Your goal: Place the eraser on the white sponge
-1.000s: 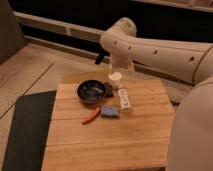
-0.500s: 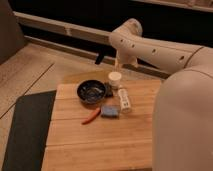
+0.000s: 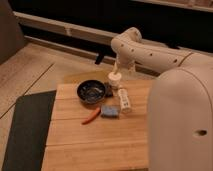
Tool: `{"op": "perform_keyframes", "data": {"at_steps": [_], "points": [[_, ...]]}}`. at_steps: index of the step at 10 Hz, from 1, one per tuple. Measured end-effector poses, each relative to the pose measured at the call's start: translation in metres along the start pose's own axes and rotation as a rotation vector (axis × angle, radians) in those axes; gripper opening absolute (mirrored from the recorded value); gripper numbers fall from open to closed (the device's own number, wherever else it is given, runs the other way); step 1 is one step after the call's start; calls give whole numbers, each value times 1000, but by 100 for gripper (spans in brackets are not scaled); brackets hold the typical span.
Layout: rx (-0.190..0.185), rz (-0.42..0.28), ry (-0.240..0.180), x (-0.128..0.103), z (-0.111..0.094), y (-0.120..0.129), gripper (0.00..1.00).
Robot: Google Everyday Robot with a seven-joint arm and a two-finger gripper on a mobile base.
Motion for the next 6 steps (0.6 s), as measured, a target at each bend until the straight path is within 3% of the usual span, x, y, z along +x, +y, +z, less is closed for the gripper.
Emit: {"op": "perform_keyframes", "data": {"at_steps": [3, 6], "points": [[35, -30, 15, 12, 18, 4, 65], [33, -39, 20, 21, 28, 15, 65]]}}
